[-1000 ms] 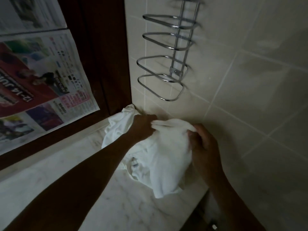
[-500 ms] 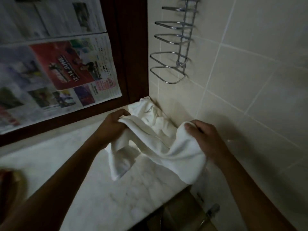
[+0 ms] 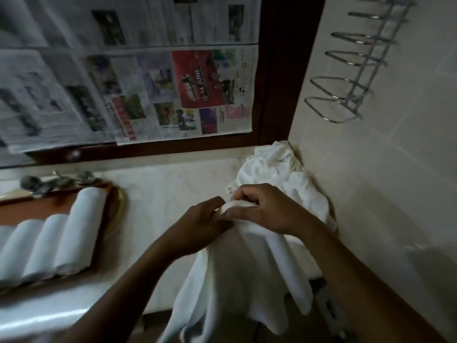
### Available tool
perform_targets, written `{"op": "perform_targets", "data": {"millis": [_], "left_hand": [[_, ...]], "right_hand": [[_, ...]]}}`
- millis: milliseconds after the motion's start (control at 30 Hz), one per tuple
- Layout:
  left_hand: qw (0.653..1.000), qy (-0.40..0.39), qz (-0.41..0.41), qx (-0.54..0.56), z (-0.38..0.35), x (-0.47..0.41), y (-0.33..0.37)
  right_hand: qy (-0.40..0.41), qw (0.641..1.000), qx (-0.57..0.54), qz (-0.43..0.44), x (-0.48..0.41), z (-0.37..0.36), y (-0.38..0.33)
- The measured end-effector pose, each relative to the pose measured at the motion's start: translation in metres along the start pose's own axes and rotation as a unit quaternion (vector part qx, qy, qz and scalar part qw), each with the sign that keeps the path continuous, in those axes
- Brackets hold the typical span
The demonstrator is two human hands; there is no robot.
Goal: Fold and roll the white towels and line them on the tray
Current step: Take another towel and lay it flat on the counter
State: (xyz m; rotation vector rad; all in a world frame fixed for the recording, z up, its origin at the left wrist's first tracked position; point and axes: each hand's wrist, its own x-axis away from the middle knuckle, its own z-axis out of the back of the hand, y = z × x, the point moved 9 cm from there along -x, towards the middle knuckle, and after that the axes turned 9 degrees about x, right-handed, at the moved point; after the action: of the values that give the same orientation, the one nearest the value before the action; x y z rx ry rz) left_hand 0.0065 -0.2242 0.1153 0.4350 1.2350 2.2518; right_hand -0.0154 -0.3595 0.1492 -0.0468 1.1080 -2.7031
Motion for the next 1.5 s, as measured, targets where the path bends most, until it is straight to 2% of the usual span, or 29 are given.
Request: {"op": "perform_targets", "data": {"millis": [100, 167, 267, 367, 467, 533, 700, 833, 933, 1033, 1100, 1200, 1333, 1500], "left_hand": [[0.993, 0.083, 0.052, 0.072, 0.042, 0.026, -0.024], [0.985, 0.109, 0.07, 0.116, 0.064, 0.046, -0.039], [0.983, 0.107, 0.103, 0.108, 0.079, 0.072, -0.069], [0.983, 0.091, 0.13, 0.091, 0.089, 0.095, -0.092], [0.994, 0.037, 0.096, 0.045, 0.085, 0.104, -0.089], [0.997, 0.045, 0.057, 0.022, 0.084, 0.103, -0.081], [0.986, 0.164, -0.012, 0.039, 0.1, 0.097, -0.057], [0.962, 0.246, 0.013, 0.119, 0.13, 0.112, -0.071], [0.964, 0.223, 0.015, 0.147, 0.135, 0.121, -0.077], [0.976, 0.178, -0.026, 0.124, 0.131, 0.125, -0.073], [0.971, 0.202, -0.07, 0.106, 0.138, 0.128, -0.067], [0.948, 0.271, -0.104, 0.126, 0.163, 0.134, -0.063], [0.932, 0.31, -0.071, 0.173, 0.186, 0.15, -0.088], [0.941, 0.267, 0.049, 0.203, 0.174, 0.18, -0.174]], "right_hand": [[-0.089, 0.992, 0.085, -0.04, -0.003, -0.018, 0.024], [-0.129, 0.982, 0.132, -0.048, -0.001, -0.025, 0.038], [-0.113, 0.987, 0.097, -0.064, 0.001, -0.03, 0.045], [-0.048, 0.997, 0.008, -0.058, -0.009, -0.038, 0.026], [0.013, 0.999, -0.037, -0.009, -0.024, -0.052, -0.015], [0.034, 0.998, -0.051, 0.012, -0.034, -0.068, -0.044], [0.065, 0.995, -0.076, 0.012, -0.043, -0.096, -0.079], [-0.01, 1.0, 0.016, -0.004, -0.036, -0.127, -0.069], [0.023, 1.0, 0.007, -0.019, -0.033, -0.132, -0.065], [0.079, 0.997, 0.004, 0.009, -0.04, -0.128, -0.08], [0.089, 0.996, -0.008, 0.018, -0.044, -0.131, -0.094], [0.044, 0.997, -0.062, 0.008, -0.048, -0.143, -0.105], [-0.042, 0.998, -0.002, -0.043, -0.043, -0.164, -0.072], [-0.137, 0.976, 0.102, -0.137, -0.003, -0.198, 0.023]]}}
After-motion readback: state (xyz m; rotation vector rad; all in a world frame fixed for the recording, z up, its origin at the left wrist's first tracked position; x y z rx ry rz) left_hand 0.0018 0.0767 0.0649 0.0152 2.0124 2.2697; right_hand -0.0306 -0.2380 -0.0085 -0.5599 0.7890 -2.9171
